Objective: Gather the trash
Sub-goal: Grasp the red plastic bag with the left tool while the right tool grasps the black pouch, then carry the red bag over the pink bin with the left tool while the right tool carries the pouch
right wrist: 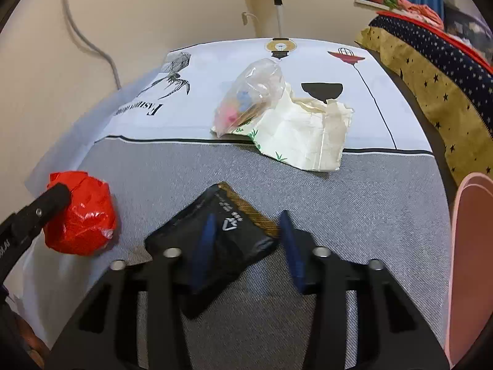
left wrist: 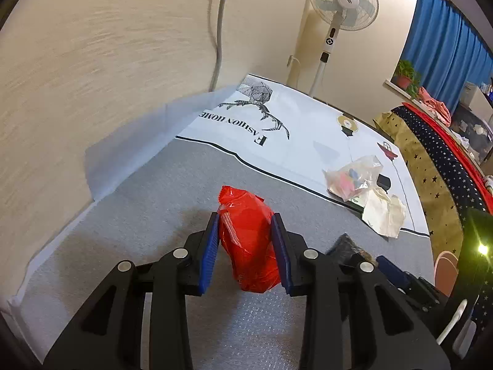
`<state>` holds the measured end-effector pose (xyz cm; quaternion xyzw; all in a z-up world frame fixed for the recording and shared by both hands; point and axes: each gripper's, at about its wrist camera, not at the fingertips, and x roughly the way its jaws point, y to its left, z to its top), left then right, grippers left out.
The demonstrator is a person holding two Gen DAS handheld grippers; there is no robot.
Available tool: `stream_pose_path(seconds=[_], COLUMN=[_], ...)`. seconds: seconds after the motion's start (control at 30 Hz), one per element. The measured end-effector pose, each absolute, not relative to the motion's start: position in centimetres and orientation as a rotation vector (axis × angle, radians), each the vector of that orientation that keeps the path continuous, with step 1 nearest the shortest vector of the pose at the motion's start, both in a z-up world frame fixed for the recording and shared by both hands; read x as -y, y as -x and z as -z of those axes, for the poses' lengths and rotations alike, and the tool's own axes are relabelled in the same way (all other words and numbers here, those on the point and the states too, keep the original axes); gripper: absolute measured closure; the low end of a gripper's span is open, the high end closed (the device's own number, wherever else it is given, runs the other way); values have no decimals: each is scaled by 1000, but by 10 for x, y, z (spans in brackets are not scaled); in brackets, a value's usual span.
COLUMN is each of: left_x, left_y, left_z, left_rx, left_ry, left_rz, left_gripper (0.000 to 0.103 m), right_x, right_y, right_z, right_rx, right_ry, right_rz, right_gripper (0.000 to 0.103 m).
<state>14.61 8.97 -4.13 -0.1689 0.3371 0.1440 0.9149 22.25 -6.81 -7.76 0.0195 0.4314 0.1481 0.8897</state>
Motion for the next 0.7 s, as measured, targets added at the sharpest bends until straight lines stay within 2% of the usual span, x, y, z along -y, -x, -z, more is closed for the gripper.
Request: stream_pose_path(seconds=[0.03, 0.17, 0.7], left_x=[-90, -88, -59], left_y=[-147, -147, -135], left_z=[42, 42, 23], left_rx=[-696, -698, -671], left_ry=[349, 358, 350], left_rz=[-295, -286, -198], left_gripper=[70, 70, 70], right_x=[68, 70, 121], right_y=[-222, -214, -176], right_z=[77, 71, 10], right_rx=[-893, -864, -709], right_ry=[-33, 2, -88], right_rz=[-312, -307, -291], right_gripper=[72, 103, 103])
